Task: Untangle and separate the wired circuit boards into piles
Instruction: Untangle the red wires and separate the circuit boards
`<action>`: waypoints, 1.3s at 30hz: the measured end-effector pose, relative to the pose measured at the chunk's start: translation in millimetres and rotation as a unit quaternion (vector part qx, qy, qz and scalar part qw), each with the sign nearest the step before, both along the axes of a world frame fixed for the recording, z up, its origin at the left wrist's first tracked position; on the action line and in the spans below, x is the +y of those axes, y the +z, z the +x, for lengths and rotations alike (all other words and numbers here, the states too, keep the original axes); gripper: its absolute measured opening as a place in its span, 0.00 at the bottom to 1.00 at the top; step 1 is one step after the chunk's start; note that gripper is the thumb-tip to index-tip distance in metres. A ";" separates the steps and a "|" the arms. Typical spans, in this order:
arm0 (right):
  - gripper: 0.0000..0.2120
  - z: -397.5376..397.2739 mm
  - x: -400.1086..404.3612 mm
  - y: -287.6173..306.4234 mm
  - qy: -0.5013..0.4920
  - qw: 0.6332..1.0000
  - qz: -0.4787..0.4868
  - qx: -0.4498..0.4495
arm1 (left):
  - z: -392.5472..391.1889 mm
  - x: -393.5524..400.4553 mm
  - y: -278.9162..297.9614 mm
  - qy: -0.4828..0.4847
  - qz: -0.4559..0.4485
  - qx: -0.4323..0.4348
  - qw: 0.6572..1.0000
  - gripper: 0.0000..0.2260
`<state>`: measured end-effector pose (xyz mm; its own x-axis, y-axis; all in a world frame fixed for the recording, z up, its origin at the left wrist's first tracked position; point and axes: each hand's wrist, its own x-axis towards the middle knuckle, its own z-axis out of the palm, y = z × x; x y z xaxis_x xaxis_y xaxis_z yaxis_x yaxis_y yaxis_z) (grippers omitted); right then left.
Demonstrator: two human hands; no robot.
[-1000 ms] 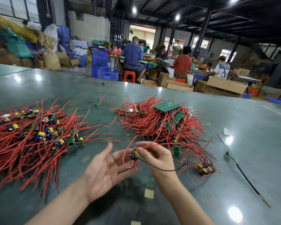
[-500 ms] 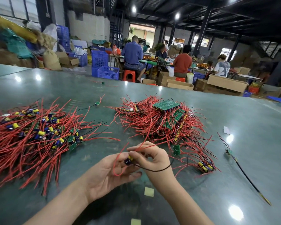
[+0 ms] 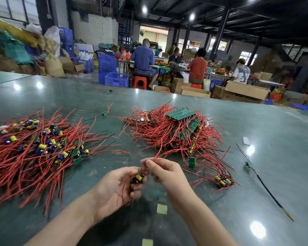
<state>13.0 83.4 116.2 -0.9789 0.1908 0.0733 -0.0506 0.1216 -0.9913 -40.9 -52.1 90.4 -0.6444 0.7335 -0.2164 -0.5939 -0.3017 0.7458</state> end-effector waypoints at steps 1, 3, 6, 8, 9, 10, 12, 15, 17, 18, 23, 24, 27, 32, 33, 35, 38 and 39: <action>0.10 0.3 -1.1 1.0 0.006 1.000 -0.002 0.010 | 0.2 -0.2 1.4 -0.003 -0.013 0.001 1.000 0.12; 0.09 0.4 -1.8 1.8 0.017 0.999 -0.014 0.026 | 0.7 -1.7 2.7 -0.003 -0.049 0.029 0.998 0.13; 0.09 -0.2 -1.3 2.5 0.027 0.999 -0.003 0.042 | 2.5 -3.1 2.3 -0.001 -0.070 0.053 0.996 0.11; 0.09 -0.1 -1.0 3.0 0.030 0.999 0.011 0.044 | 3.5 -2.9 1.8 0.006 -0.066 0.055 0.996 0.09; 0.09 -0.2 -0.2 3.0 0.023 0.999 0.015 0.041 | 3.9 -2.6 1.6 0.015 -0.071 0.066 0.995 0.08; 0.09 -0.2 0.8 2.6 0.013 0.999 0.020 0.038 | 4.6 -2.6 1.6 0.028 -0.081 0.086 0.993 0.07; 0.09 -0.8 1.6 2.4 -0.009 0.999 0.026 0.036 | 5.9 -1.1 1.3 0.068 -0.117 0.144 0.980 0.07; 0.07 -1.9 -0.8 -0.9 -0.056 0.995 0.055 0.066 | 8.8 1.7 -1.6 0.126 -0.199 0.263 0.936 0.13; 0.07 -2.2 -2.3 -3.0 -0.083 0.991 0.047 0.093 | 10.3 3.4 -2.3 0.147 -0.216 0.306 0.915 0.13; 0.07 -2.3 -2.6 -3.1 -0.082 0.992 0.019 0.095 | 10.8 3.6 -1.5 0.150 -0.205 0.302 0.919 0.13; 0.08 -6.0 1.2 -6.0 -0.030 0.989 -0.137 0.051 | 14.4 1.3 7.0 0.086 -0.103 0.181 0.974 0.12; 0.08 -6.4 1.5 -6.8 -0.028 0.987 -0.147 0.052 | 15.0 1.0 7.5 0.079 -0.100 0.169 0.977 0.13; 0.07 -5.5 1.5 -7.8 -0.066 0.990 -0.081 0.098 | 13.6 0.5 5.7 0.097 -0.132 0.199 0.966 0.15; 0.06 -3.8 -6.8 -20.1 -0.197 0.925 0.194 0.260 | 9.3 -0.2 -0.4 0.200 -0.276 0.437 0.832 0.17; 0.07 -3.2 -8.3 -20.0 -0.205 0.934 0.170 0.240 | 9.4 -0.5 -1.7 0.222 -0.290 0.474 0.801 0.16; 0.09 -3.9 -7.8 -17.6 -0.204 0.962 0.076 0.163 | 10.0 -1.6 -3.7 0.242 -0.282 0.503 0.781 0.15; 0.13 -4.3 -8.0 -16.5 -0.175 0.981 -0.047 0.076 | 9.5 -3.1 -3.5 0.247 -0.282 0.512 0.773 0.13; 0.13 -4.7 -9.0 -17.1 -0.172 0.981 -0.071 0.055 | 9.3 -3.5 -2.7 0.250 -0.288 0.519 0.765 0.13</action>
<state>8.3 74.4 99.1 -0.8423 0.5243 0.1248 -0.1391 0.0122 -0.9902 -31.6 -55.6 87.6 -0.8576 0.3140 0.4074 0.4901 0.2586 0.8324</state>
